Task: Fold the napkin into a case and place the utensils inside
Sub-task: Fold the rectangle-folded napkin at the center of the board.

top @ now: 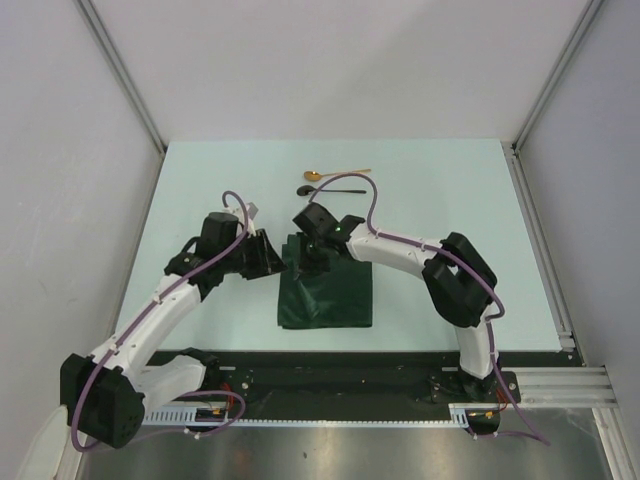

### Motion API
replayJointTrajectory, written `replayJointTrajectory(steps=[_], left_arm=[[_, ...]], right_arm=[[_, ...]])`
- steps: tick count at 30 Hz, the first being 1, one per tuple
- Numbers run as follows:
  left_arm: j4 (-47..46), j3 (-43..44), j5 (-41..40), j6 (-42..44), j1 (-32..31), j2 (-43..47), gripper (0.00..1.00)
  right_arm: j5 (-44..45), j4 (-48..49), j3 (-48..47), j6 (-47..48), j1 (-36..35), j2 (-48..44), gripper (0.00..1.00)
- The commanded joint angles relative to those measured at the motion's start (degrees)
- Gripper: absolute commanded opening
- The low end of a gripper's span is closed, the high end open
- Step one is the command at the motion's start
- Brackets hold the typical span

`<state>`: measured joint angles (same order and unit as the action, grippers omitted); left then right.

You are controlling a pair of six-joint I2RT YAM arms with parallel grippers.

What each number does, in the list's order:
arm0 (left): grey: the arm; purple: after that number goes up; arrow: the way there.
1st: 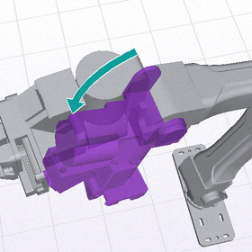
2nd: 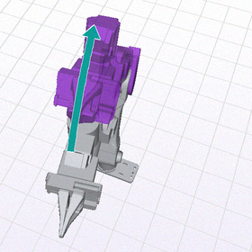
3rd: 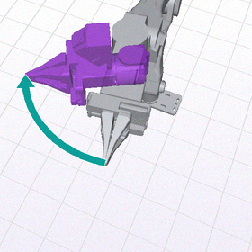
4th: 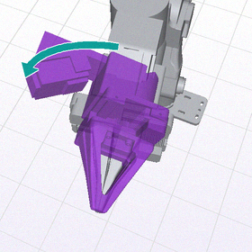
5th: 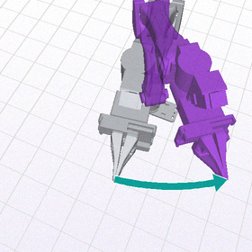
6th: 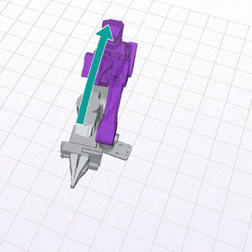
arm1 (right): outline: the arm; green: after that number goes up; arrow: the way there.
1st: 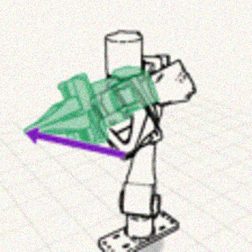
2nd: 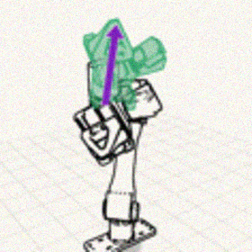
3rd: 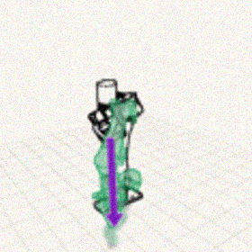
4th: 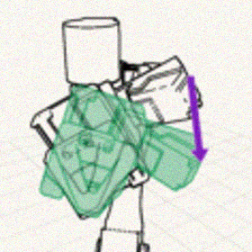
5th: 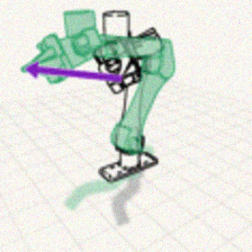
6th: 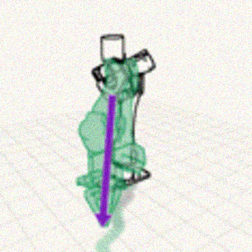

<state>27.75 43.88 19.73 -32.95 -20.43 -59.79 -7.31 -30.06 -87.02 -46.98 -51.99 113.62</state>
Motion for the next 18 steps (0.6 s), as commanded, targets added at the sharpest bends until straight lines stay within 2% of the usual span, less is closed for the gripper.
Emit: replayJointTrajectory(steps=[1,18], left_arm=[[0.0,-0.4,0.2,1.0,0.8,1.7,0.38],[0.7,-0.4,0.6,1.6,1.7,2.6,0.38]], right_arm=[[-3.2,3.6,0.0,-2.6,-0.4,1.7,0.00],[-6.0,6.6,0.3,-4.7,0.0,5.4,0.00]])
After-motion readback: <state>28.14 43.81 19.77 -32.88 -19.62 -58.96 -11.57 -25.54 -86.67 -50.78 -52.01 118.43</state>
